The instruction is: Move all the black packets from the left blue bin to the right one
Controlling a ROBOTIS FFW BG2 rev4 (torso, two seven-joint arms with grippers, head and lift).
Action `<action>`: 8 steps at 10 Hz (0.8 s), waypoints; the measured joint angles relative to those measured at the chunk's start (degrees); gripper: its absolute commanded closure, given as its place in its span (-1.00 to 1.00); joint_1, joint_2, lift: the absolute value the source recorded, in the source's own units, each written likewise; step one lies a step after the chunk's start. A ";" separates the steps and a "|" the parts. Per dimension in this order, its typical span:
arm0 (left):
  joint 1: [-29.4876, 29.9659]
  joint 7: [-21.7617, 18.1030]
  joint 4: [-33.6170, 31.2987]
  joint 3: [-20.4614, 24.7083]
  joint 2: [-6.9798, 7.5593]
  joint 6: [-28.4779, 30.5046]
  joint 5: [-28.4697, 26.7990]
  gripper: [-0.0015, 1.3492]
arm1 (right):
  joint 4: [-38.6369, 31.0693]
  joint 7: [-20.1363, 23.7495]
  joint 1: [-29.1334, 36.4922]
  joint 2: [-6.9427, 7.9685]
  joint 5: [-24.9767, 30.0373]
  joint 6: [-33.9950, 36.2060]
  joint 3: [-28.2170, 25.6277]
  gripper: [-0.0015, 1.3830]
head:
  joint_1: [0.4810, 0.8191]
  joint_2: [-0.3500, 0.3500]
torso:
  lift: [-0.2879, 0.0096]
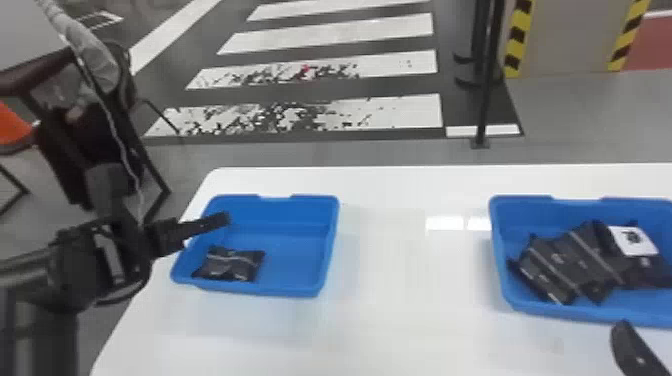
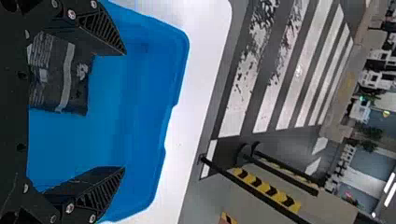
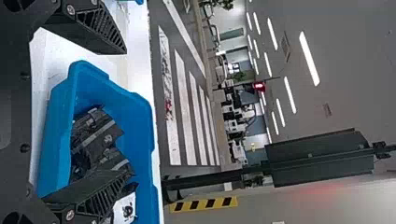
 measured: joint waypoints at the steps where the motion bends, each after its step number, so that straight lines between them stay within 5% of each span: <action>1: -2.19 0.68 2.56 -0.26 0.10 1.70 -2.84 -0.74 | 0.50 0.06 -0.27 0.00 -0.41 0.00 0.22 -0.84 | 0.27 0.82 | 0.12; 3: -6.76 0.93 8.85 -1.52 0.41 4.16 -8.64 -0.74 | 1.58 0.74 -1.04 0.00 -0.89 0.17 0.56 -0.84 | 0.27 0.91 | 0.12; 6: -12.00 0.99 19.09 -5.79 1.84 5.38 -9.09 -0.73 | 2.63 1.03 -1.92 0.00 -1.14 0.28 1.03 -0.84 | 0.27 0.85 | 0.12; 8: -13.44 1.08 22.99 -6.41 2.04 8.16 -9.54 -0.53 | 3.37 1.23 -2.44 0.00 -1.53 0.29 1.27 -0.84 | 0.27 0.84 | 0.12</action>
